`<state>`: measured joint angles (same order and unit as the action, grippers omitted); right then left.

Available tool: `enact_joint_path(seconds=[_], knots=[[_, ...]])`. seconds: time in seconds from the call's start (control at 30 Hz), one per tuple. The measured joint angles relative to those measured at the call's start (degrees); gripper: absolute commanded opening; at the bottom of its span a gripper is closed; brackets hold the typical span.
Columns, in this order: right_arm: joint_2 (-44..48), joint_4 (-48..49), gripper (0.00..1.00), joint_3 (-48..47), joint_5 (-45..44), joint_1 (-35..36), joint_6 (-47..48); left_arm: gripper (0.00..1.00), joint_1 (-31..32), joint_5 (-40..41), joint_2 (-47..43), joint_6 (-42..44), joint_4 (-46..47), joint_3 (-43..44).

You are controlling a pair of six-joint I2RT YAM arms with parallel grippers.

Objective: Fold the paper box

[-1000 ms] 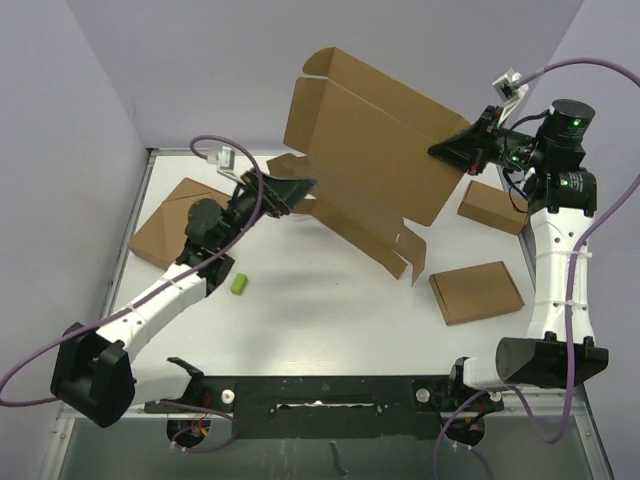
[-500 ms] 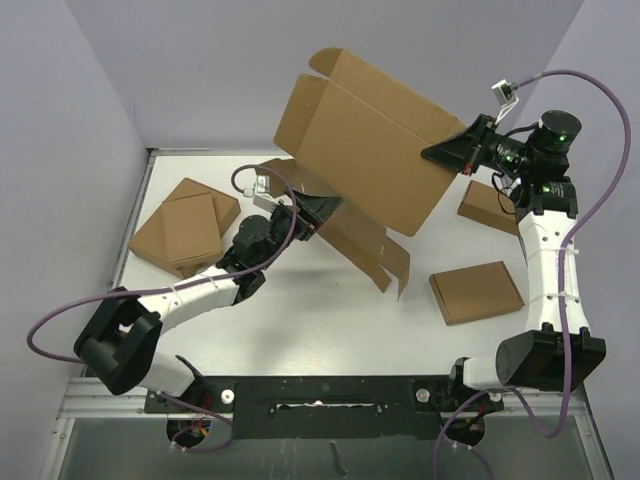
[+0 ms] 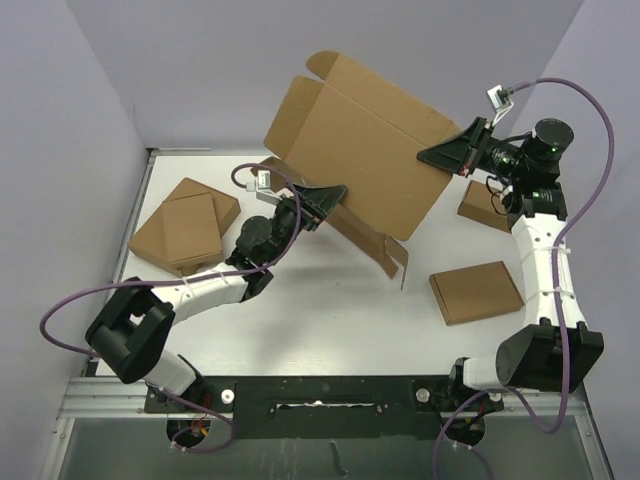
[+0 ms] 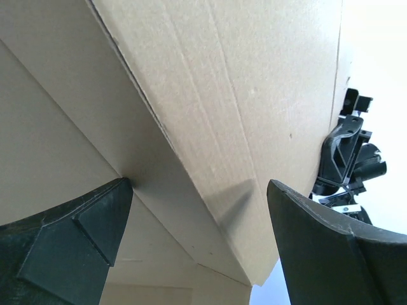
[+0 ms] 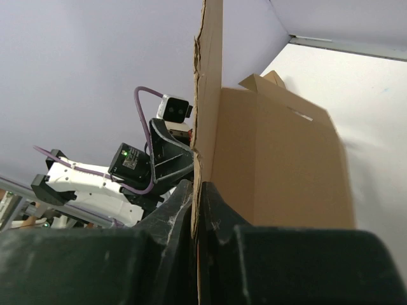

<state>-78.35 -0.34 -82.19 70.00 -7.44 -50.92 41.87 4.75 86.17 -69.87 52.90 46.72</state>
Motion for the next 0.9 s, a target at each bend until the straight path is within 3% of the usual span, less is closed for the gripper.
enact_joint_path(seconds=[0.1, 0.17, 0.7, 0.9], knots=[[0.09, 2.23, 0.00, 1.20, 0.31, 0.04, -2.23, 0.85, 0.11, 0.28, 0.44, 0.09, 1.53, 0.11], [0.09, 3.19, 0.00, 1.75, 0.31, 0.04, -3.28, 0.78, 0.11, 0.39, 1.25, 0.07, 2.45, 0.46], [0.07, 2.73, 0.00, 8.33, -3.04, -0.63, -1.60, 0.00, 0.07, 0.28, 3.39, -0.57, 7.21, 2.01], [-0.48, 2.89, 0.00, 9.92, -3.67, -1.14, -1.46, 0.00, 0.17, -0.20, 3.39, -1.92, 8.55, 2.01]])
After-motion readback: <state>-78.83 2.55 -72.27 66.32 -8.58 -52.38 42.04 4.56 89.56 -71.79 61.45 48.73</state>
